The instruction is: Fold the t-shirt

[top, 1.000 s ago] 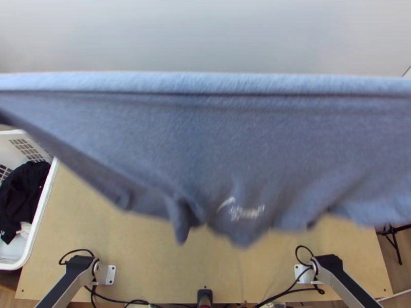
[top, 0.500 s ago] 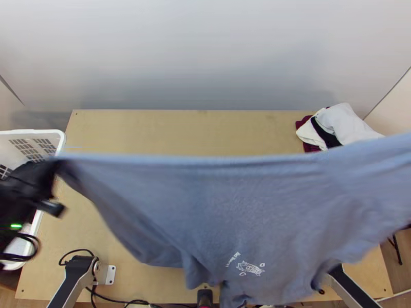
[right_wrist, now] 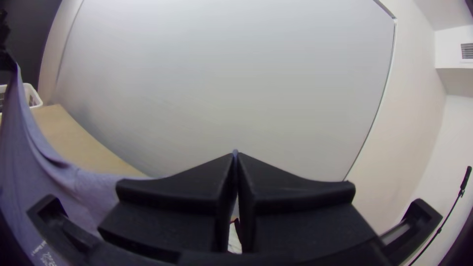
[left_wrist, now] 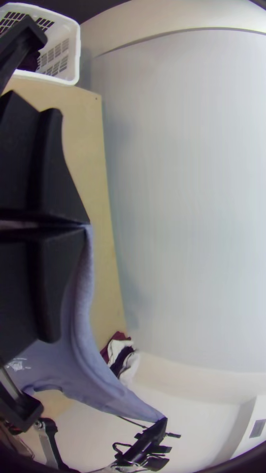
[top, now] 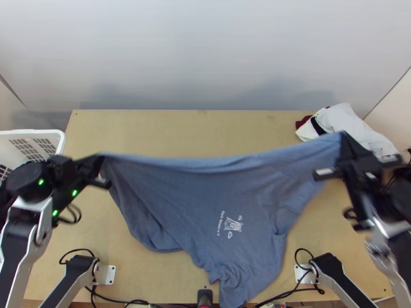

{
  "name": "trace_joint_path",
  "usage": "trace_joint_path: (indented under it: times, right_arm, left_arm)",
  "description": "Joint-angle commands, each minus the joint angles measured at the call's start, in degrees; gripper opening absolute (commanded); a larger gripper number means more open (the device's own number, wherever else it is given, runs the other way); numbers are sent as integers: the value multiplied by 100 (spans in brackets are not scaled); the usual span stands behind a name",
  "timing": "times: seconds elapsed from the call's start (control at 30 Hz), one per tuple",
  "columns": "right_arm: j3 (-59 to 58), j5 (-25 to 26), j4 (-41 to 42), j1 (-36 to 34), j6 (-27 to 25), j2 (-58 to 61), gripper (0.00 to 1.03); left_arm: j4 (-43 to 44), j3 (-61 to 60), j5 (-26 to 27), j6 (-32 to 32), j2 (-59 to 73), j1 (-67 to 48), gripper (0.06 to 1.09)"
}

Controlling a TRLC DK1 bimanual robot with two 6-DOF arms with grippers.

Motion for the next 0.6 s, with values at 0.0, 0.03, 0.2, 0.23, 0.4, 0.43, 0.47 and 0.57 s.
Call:
trace_joint_path:
  times: [0.0,0.03,0.2,0.23,0.4,0.43,0.47,0.57]
  right_arm:
    - [-792,-320,2239,-846,327,1404,3]
    - [-722,-320,2467,-1004,599,1720,3]
    - [-221,-311,3100,-1259,1259,3223,3]
    - [-54,-311,3135,-1285,1320,3487,3]
    - [1027,-311,3153,-1549,1566,4823,3]
    - [1247,-311,3188,-1584,1549,5069,3]
    - [1458,-303,3250,-1610,1522,5306,3]
    - [2091,-285,3452,-1654,1505,5895,3]
  left_arm:
    - [1227,220,-1028,-43,1394,-323,10]
    - [1561,255,-1204,-166,1605,-323,10]
    - [2484,510,-1819,-298,2801,-744,10]
    - [2616,589,-1880,-280,3064,-780,10]
    - [3011,1248,-2109,-105,4497,-709,10]
    - [3011,1407,-2135,-43,4725,-692,10]
    - [3029,1538,-2153,1,4901,-665,10]
    - [3090,1960,-2171,168,5314,-665,10]
